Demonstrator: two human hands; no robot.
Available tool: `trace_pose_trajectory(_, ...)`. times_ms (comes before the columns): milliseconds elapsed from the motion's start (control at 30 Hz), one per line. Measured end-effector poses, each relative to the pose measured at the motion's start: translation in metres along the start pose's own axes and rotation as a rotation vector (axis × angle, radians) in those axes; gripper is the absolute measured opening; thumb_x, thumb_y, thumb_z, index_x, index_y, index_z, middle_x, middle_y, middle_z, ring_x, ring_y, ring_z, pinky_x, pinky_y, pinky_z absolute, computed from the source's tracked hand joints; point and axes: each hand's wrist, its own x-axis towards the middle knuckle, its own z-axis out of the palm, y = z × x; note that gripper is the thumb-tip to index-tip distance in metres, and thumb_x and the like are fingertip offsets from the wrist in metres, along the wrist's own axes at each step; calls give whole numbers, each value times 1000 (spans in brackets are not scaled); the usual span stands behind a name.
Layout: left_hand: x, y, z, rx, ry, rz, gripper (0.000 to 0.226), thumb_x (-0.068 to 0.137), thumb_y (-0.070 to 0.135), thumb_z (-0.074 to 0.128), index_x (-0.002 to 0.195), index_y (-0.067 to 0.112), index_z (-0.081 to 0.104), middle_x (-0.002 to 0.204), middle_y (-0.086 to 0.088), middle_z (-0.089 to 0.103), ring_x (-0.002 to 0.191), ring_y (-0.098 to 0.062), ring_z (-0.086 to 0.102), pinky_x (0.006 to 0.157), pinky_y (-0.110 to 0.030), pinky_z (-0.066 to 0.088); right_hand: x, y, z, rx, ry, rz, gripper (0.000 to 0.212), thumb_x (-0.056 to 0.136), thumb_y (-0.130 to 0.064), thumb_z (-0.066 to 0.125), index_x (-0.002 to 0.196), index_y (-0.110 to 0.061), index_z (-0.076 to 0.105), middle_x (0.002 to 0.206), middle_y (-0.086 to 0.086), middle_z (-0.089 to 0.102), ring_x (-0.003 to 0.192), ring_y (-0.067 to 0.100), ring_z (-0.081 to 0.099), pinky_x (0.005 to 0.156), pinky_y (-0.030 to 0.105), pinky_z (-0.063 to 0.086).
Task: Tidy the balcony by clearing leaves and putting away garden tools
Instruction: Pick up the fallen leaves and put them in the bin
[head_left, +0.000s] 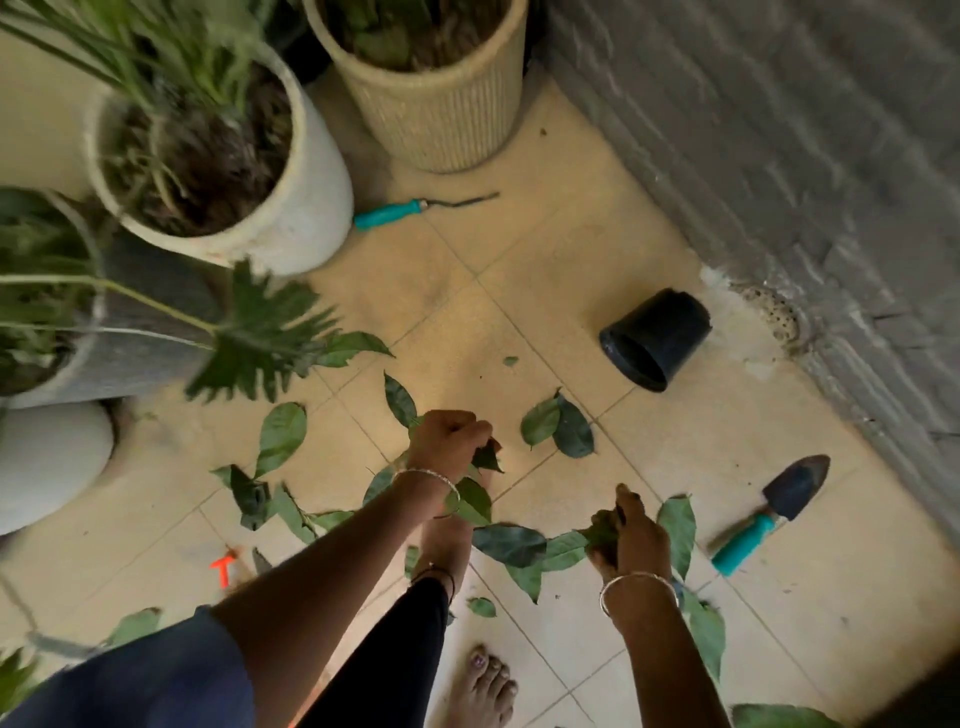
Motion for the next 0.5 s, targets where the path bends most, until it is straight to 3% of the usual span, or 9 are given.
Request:
trace_pose_trajectory(100, -52, 48, -25, -272, -22, -54, 42, 80, -13, 43, 48, 8, 59, 47, 3, 60, 47, -8, 54, 38, -11, 36, -63, -22, -1, 101, -71, -69, 31, 97, -39, 53, 79, -15, 56, 82, 7, 67, 71, 21, 57, 60, 29, 44)
trace_pose_trajectory(167, -85, 79, -46, -406, -26, -65, 37, 74, -7, 44, 52, 12, 68, 70, -11, 68, 54, -20, 53, 37, -14, 34, -112, -40, -1, 157, -138, -129, 37, 98, -40, 51, 71, -15, 53, 81, 7, 70, 61, 18, 59, 55, 25, 44)
trace_pose_trajectory(200, -101, 93, -55, -476, -23, -67, 37, 73, -4, 44, 50, 12, 67, 73, -14, 68, 47, -19, 48, 35, -14, 30, -134, -49, -2, 177, -173, -152, 40, 99, -41, 49, 69, -15, 52, 78, 7, 70, 54, 15, 58, 50, 22, 43)
trace_pose_trajectory(267, -144, 124, -79, -648, -46, -105, 44, 78, -3, 40, 46, 10, 66, 60, -11, 66, 34, -15, 40, 35, -13, 27, -189, -69, -5, 167, -225, -215, 40, 99, -42, 48, 71, -15, 56, 71, 4, 71, 50, 14, 56, 46, 21, 41)
trace_pose_trajectory(333, -190, 150, -101, -799, -59, -141, 51, 84, -2, 38, 41, 13, 61, 53, -5, 64, 37, -14, 46, 36, -13, 29, -247, -86, -11, 133, -262, -325, 34, 100, -40, 47, 83, -16, 65, 65, 1, 68, 49, 13, 56, 45, 19, 42)
trace_pose_trajectory(500, -305, 194, -168, -1108, -24, -103, 21, 63, 1, 38, 58, 20, 31, 48, -1, 41, 34, -14, 25, 41, -14, 8, -403, -114, -45, 165, -378, -660, 23, 101, -24, 50, 89, -14, 67, 44, -7, 45, 38, 6, 37, 37, 15, 32)
